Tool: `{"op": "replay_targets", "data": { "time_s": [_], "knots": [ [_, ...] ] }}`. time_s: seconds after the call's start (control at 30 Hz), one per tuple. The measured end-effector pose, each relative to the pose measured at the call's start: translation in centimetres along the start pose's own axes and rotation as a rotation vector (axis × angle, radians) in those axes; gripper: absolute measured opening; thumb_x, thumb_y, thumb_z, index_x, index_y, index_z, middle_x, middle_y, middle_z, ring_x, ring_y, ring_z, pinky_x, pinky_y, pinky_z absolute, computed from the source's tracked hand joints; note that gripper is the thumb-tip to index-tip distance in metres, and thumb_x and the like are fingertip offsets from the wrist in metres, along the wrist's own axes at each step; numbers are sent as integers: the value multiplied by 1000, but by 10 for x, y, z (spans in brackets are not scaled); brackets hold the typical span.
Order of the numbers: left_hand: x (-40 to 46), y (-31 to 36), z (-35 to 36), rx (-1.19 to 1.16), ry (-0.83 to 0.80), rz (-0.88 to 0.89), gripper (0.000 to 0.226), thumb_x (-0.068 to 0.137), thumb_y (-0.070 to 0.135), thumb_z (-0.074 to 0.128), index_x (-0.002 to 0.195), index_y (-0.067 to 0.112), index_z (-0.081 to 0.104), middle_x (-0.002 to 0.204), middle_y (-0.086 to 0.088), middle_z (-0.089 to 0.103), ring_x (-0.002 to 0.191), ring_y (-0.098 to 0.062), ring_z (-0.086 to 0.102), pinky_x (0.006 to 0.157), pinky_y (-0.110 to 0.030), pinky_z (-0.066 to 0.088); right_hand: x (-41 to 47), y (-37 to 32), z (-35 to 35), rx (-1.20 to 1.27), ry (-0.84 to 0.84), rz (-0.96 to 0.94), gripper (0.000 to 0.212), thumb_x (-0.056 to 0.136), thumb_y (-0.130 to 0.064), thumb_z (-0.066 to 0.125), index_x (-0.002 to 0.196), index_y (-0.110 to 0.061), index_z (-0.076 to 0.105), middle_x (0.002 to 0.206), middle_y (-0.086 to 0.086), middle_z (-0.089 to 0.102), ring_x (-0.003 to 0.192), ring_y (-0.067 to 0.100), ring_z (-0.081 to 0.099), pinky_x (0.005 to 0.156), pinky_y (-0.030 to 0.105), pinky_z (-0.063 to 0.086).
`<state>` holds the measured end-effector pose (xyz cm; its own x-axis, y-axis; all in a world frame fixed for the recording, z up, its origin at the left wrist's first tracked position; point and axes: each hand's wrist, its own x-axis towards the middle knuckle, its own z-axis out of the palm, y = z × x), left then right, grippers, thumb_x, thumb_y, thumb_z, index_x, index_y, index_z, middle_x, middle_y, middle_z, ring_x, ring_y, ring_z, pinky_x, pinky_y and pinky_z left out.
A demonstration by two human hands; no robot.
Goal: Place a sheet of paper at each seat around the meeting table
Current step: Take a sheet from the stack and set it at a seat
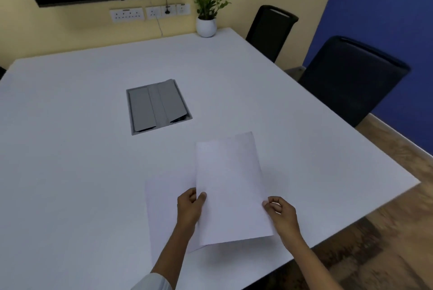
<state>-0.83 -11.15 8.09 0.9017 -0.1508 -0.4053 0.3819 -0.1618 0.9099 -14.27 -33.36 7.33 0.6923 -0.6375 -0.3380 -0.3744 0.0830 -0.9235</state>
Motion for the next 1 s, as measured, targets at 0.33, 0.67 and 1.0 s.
{"op": "replay_targets", "data": {
  "time_s": [0.33,0.67,1.0],
  "knots": [
    [-63,83,207,-61,-240,206,11,89,7,66,99,7,70,92,-9,77,88,-28,73,80,-43,59,4,-44,-205,182,313,-137,7,86,-9,73,89,-13,68,82,0,74,77,15,68,63,25,51],
    [-111,141,441,-148,-351,299,8,88,9,67,96,10,71,91,-10,76,88,-29,72,78,-39,58,53,-95,-428,210,447,-268,5,87,-15,75,89,-15,70,83,0,79,74,16,73,64,31,56],
    [-81,187,640,-131,-368,391,4,88,16,68,89,14,71,82,-14,70,82,-27,69,73,-35,55,164,-113,-577,185,512,-299,9,88,-16,73,96,-13,70,85,0,79,75,15,75,60,23,55]
  ]
}}
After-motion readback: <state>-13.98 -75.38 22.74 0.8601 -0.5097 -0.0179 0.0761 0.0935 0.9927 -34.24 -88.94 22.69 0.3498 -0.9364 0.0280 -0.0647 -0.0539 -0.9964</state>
